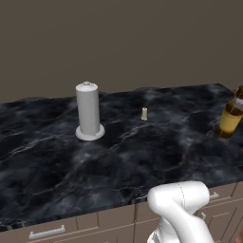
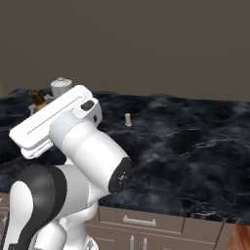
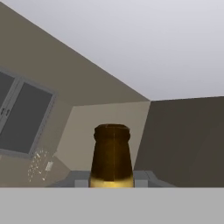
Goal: Open the cabinet directly in front. Then move the beer and the mug to the dining counter with the candle on it.
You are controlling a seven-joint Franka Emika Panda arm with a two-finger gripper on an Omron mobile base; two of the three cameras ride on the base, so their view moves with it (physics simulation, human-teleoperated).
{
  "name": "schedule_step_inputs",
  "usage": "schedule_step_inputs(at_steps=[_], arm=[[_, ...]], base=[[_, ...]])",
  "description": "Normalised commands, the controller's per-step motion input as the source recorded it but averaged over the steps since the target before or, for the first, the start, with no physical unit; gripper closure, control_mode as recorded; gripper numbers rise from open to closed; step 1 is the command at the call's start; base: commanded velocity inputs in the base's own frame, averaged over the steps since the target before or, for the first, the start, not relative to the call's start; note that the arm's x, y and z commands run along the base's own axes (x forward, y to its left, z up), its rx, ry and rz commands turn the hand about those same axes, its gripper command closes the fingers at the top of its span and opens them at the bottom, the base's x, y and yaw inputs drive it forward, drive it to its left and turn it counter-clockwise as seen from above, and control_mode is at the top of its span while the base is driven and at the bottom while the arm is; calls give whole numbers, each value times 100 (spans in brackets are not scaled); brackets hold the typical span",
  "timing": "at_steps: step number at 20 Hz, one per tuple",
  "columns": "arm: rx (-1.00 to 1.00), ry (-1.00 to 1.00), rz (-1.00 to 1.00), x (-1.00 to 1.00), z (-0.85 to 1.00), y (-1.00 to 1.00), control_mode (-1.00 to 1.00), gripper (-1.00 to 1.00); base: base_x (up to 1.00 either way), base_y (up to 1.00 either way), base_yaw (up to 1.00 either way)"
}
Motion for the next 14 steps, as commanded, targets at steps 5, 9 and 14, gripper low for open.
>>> schedule_step_inputs(at_steps=[5,9,14], arm=[[0,10,0,40,-20,-2,-100,100],[3,14,0,37,-19,-11,-100,100],[4,17,0,31,-26,-14,-100,100]], base=[[0,0,0],[0,0,0],[0,0,0]])
